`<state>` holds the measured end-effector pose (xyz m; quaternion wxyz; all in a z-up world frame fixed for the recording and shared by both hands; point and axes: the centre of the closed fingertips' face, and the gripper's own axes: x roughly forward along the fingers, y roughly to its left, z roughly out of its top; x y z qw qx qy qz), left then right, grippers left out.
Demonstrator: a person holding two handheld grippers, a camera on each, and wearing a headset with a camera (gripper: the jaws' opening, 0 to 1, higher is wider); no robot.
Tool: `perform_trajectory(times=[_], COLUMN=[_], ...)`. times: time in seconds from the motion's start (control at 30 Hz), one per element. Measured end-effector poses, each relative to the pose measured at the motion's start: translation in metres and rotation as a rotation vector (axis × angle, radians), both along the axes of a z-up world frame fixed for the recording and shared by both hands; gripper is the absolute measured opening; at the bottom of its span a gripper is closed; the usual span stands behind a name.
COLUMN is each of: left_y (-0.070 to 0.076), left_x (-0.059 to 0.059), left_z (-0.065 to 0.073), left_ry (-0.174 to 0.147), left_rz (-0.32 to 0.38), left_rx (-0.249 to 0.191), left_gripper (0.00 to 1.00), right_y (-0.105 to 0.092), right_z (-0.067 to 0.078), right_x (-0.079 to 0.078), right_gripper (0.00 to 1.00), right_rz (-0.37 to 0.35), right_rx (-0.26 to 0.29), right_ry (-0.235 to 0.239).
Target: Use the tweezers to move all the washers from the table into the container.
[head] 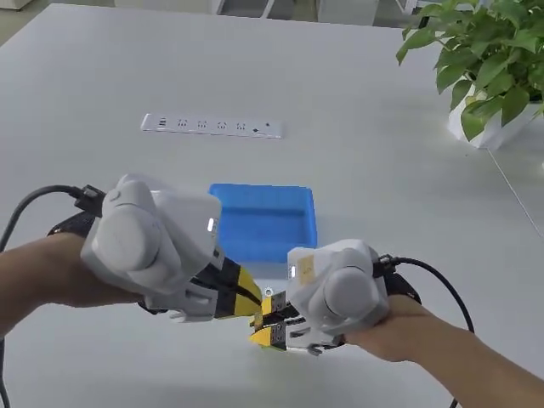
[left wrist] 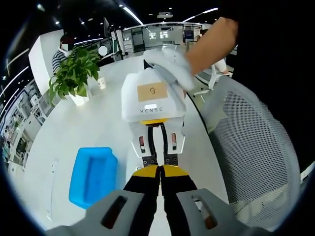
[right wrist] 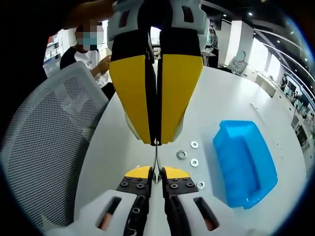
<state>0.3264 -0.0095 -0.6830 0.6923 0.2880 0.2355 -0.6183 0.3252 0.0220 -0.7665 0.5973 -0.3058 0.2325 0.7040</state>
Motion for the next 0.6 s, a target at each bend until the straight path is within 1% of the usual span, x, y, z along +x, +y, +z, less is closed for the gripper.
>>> perform_trajectory(times=[0.23,0.27,0.37,0.43,0.53,0.6], left_y=[-0.002,-0.002,0.001,0.002,0.002,0.002], left_x=[0.0,0.001,-0.001,-0.001,0.0,0.0], left_z=[-0.002,-0.003,-0.011,-0.013,-0.013,-0.015], left_ry=[0.008,0.009,0.013,0.014,0.005,0.009], left_rz=[-0.019,-0.019,-0.03,-0.027,-0.022,-0.022], left_rx=[-0.013,-0.011,0.021,0.018,0.009,0.009], left_gripper=[0.05,0.05,0.06,0.06,0.07,0.07], right_y=[-0.001,-0.001,0.0,0.0,0.0,0.0], right_z=[0.0,0.0,0.0,0.0,0.0,0.0], right_x=[0.0,0.0,0.0,0.0,0.0,-0.001], right_gripper=[0.09,0.09,0.09,0.09,0.09,0.09], right_rz=[-0.001,-0.001,0.003,0.006,0.008,0.01], right_rx=[0.003,0.003,0.003,0.001,0.001,0.001], right_ry=[-0.001,-0.002,-0.003,-0.004,-0.006,-0.005])
